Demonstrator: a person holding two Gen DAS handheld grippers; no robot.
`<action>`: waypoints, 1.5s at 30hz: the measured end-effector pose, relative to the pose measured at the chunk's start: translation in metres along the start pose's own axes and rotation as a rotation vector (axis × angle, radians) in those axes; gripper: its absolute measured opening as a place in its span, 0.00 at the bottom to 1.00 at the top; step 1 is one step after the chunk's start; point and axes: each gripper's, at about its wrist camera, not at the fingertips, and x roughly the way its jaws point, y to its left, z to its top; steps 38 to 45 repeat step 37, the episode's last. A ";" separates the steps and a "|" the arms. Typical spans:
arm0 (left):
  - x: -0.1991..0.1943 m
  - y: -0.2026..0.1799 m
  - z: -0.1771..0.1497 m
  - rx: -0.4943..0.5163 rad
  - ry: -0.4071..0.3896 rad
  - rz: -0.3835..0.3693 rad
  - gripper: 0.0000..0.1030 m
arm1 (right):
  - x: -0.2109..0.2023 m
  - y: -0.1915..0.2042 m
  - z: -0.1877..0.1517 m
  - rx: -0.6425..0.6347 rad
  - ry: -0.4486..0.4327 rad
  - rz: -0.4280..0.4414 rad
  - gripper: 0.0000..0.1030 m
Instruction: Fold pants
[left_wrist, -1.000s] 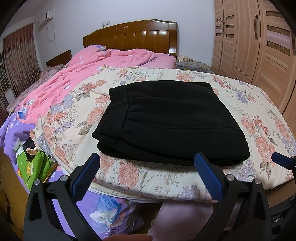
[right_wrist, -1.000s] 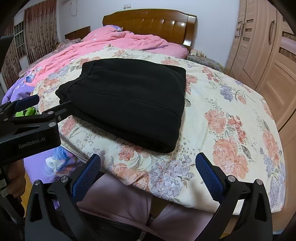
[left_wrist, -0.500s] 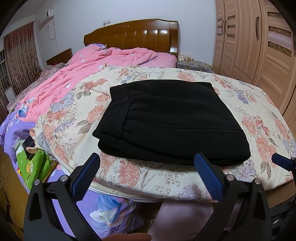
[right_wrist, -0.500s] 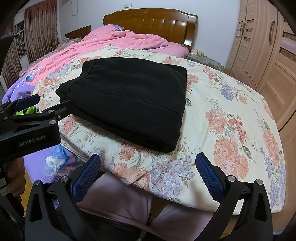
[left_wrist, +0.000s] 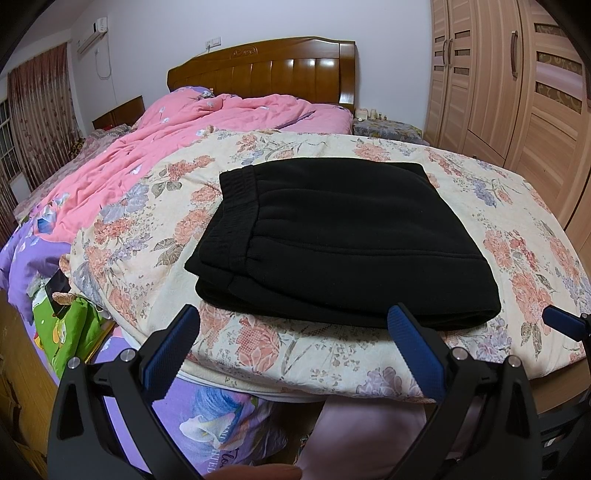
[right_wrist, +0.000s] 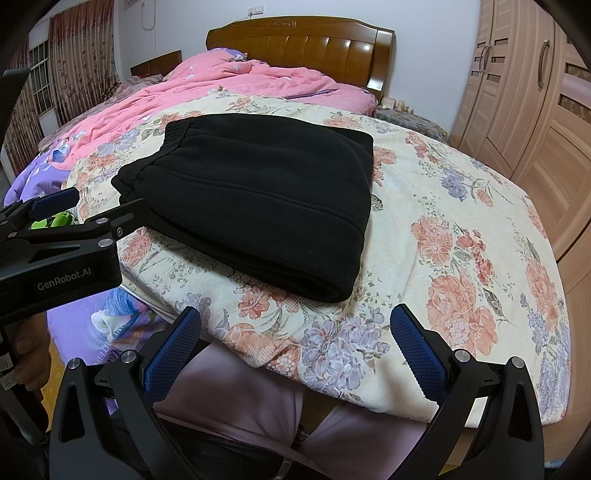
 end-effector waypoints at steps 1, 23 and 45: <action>0.000 0.000 0.000 0.000 0.000 0.001 0.99 | 0.000 0.000 0.000 0.000 0.000 0.000 0.96; -0.001 0.000 0.001 -0.002 -0.003 0.012 0.99 | 0.000 -0.001 0.000 0.001 0.001 0.000 0.96; 0.003 -0.004 0.000 -0.009 0.017 0.010 0.99 | 0.001 -0.002 -0.003 0.002 0.003 0.004 0.96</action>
